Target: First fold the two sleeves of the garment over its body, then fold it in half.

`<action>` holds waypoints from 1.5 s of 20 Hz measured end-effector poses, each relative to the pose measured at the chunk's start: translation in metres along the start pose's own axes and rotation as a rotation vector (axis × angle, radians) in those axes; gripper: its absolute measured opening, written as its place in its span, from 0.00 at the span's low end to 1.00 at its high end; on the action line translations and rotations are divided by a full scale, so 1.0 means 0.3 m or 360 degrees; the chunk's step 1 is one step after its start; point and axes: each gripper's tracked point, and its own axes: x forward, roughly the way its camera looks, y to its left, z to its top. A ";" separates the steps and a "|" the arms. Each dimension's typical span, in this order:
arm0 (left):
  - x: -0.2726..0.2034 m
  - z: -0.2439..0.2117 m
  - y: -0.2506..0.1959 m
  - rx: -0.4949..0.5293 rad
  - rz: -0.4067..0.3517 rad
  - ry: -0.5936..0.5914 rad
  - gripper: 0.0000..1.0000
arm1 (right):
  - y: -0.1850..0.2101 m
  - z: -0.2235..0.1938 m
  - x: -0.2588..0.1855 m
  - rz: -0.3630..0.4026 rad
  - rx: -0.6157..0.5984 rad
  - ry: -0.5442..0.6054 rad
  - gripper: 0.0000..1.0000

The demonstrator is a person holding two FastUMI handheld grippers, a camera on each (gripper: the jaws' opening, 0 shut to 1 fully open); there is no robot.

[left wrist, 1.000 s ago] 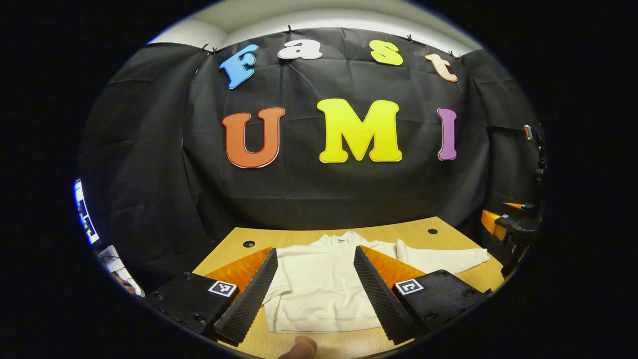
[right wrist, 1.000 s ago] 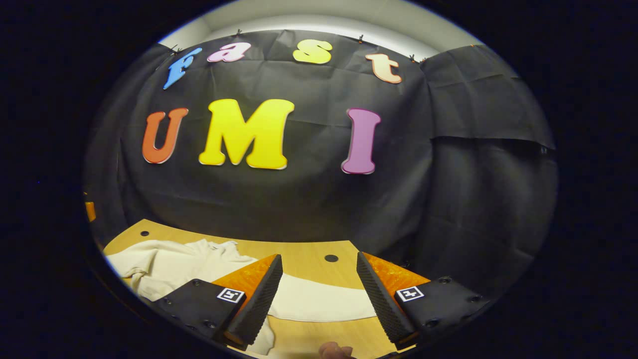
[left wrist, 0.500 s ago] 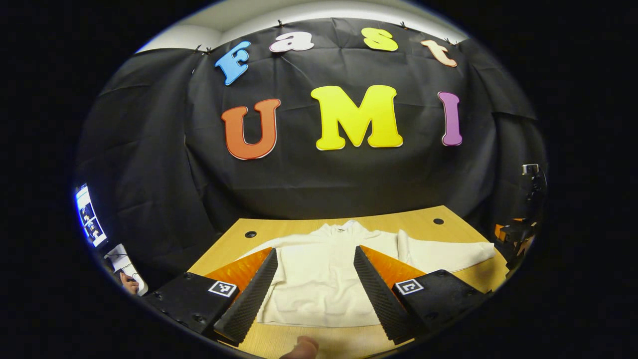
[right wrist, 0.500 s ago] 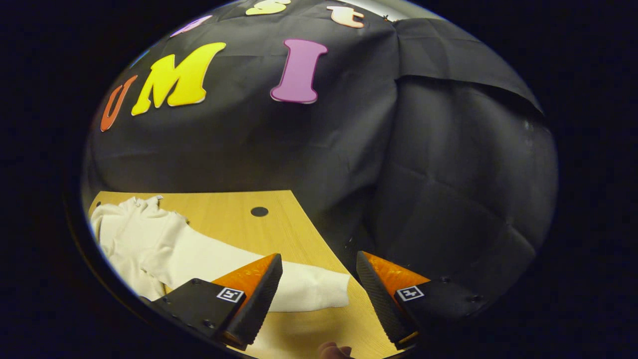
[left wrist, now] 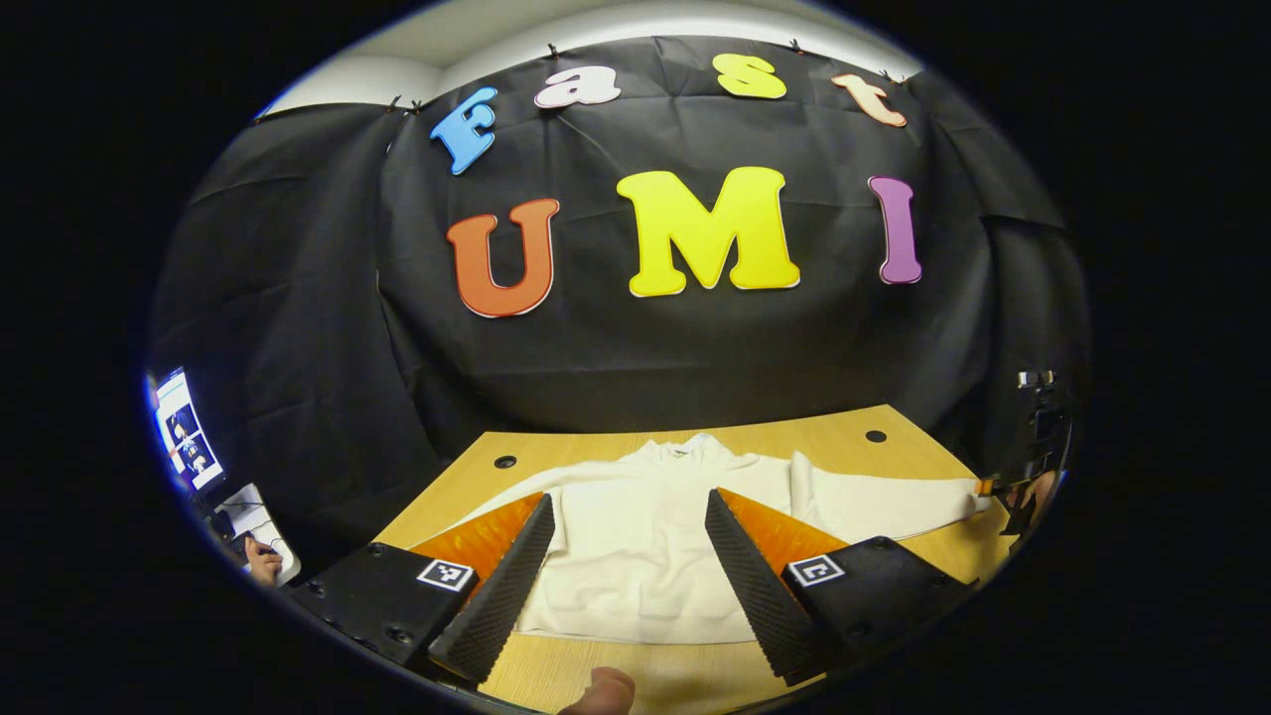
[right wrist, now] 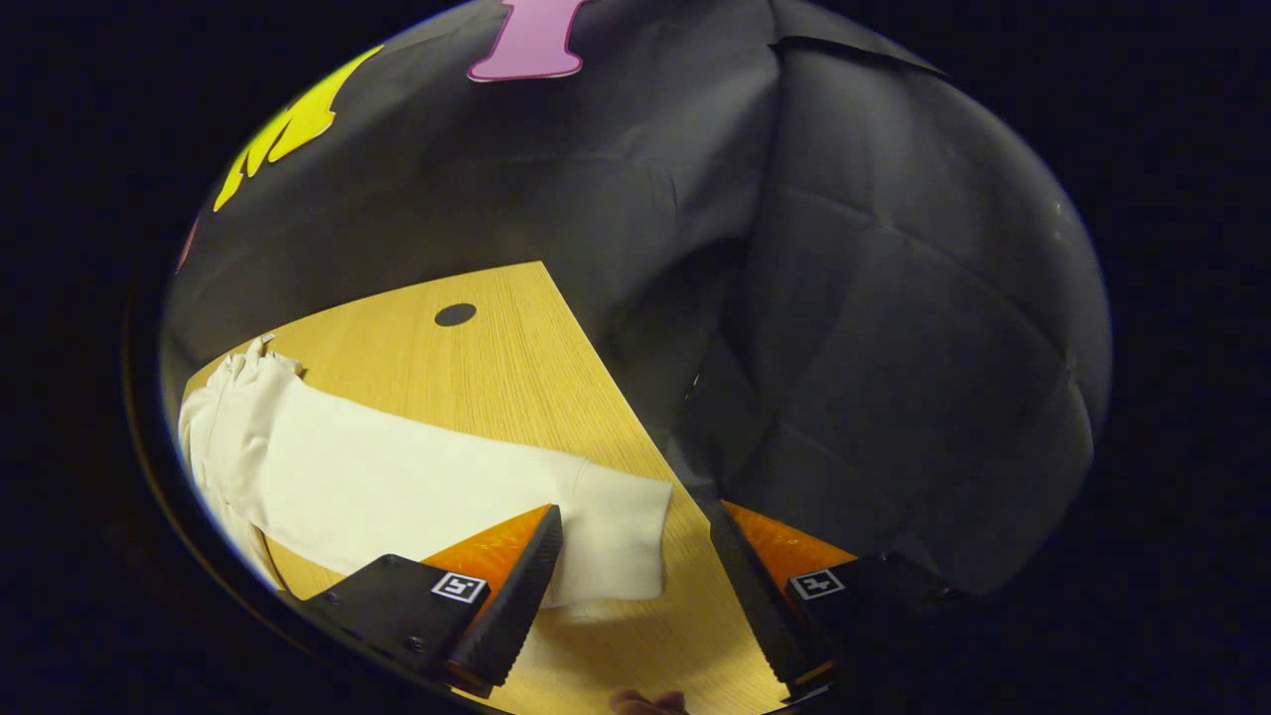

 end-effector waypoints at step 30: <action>0.001 -0.056 0.182 -0.0152 0.0007 -0.0005 0.99 | 0.084 0.055 -0.115 -0.0087 -0.0068 0.0339 0.07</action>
